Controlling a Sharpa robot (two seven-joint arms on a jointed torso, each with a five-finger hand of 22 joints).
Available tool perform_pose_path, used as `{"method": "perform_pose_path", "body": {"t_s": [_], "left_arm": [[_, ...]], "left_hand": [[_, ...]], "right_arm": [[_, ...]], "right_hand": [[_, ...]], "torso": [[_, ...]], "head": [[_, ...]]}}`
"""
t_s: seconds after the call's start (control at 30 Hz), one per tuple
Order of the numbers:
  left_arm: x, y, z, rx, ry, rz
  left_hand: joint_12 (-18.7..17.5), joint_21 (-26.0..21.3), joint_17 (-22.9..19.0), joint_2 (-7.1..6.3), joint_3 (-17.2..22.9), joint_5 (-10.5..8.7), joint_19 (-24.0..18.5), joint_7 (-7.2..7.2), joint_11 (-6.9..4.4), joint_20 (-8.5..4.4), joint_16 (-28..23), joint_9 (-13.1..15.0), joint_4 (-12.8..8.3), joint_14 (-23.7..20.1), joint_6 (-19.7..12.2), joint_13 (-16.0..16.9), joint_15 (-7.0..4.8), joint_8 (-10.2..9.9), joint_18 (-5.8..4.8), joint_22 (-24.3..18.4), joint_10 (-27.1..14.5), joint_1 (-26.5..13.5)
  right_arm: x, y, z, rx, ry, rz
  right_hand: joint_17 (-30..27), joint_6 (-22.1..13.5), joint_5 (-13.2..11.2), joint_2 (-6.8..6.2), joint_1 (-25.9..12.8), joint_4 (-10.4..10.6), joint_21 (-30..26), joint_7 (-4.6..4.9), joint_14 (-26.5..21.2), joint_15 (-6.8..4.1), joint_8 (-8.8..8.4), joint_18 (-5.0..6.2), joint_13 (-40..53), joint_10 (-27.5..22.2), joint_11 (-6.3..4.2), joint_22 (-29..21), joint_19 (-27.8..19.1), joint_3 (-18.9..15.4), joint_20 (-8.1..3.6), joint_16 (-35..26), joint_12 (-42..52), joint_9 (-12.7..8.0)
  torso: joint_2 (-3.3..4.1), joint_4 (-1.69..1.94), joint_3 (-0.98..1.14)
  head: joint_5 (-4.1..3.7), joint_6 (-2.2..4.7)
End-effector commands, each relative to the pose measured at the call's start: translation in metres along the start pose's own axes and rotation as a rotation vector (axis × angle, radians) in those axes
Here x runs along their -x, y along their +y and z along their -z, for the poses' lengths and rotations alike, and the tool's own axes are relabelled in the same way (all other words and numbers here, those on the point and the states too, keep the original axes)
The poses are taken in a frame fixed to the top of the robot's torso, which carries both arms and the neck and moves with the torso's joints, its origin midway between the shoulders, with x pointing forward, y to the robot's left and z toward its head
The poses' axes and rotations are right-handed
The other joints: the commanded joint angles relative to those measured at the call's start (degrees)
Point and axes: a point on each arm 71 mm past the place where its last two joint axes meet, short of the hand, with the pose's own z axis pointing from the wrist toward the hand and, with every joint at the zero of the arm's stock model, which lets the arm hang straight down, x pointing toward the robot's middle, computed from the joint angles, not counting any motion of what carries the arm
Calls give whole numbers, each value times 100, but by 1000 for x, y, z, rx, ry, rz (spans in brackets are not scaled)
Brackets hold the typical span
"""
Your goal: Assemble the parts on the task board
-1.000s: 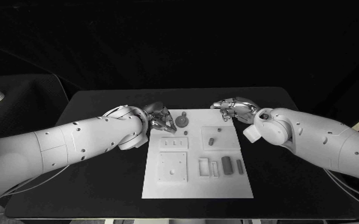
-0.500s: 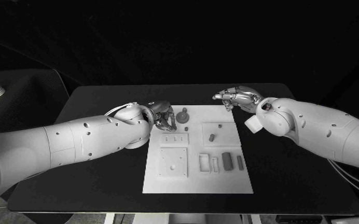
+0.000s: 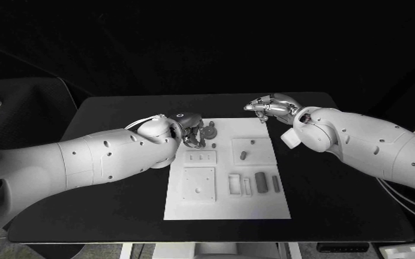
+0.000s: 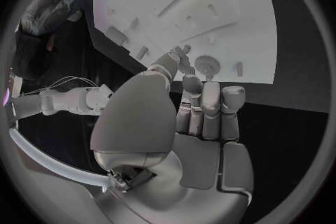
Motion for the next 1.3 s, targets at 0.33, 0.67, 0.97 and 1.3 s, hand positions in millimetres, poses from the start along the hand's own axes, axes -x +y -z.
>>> {"method": "perform_pose_path", "body": {"t_s": [0.33, 0.67, 0.97, 1.3], "left_arm": [[-14, -3, -4, 43, 120, -66], [-19, 0, -6, 79, 152, -84], [-22, 1, -7, 97, 141, -84], [-25, -4, -8, 90, 142, -88]], "left_hand": [[-7, 186, -2, 46, -2, 21, -25, 82, -11, -18, 39, 135, -29, -20, 448, -7, -10, 45, 455, 1, -25, 38], [-11, 184, -5, 52, -1, 20, -27, 85, -9, -17, 38, 135, -24, -23, 443, -9, -9, 42, 454, 0, -29, 30], [-14, 183, -10, 65, 1, 20, -28, 89, -7, -15, 37, 134, -13, -25, 438, -12, -8, 38, 452, -2, -31, 14], [-18, 181, -20, 63, -9, 16, -29, 94, -3, -10, 38, 134, 9, -27, 432, -15, -7, 32, 448, -4, -33, -26]], "right_arm": [[-2, 5, -1, 23, -6, 56], [-3, 6, -2, 24, -8, 66], [-4, 7, -2, 25, -6, 68], [-5, 7, -3, 25, -5, 67]], "right_hand": [[-3, 1, -18, 3, -43, -3, -17, -4, -21, -8, 0, -86, -5, -38, -4, -5, -48, -22, 0, -23, -28, 3], [-2, 4, -18, 5, -41, -5, -14, -4, -17, -8, 4, -85, -5, -35, -4, -4, -46, -22, -1, -19, -25, 5], [-2, 6, -17, 8, -38, -7, -12, -5, -14, -7, 7, -85, -5, -33, -4, -4, -44, -22, -1, -17, -23, 6], [-1, 7, -17, 10, -36, -8, -10, -5, -12, -7, 9, -84, -5, -31, -4, -3, -43, -22, -2, -15, -22, 7]], "torso": [[-3, 5, -3], [-7, 5, -5], [-10, 7, -4], [-10, 4, 0]], "head": [[-32, -88], [-18, -114], [-27, -128], [-41, -134]]}}
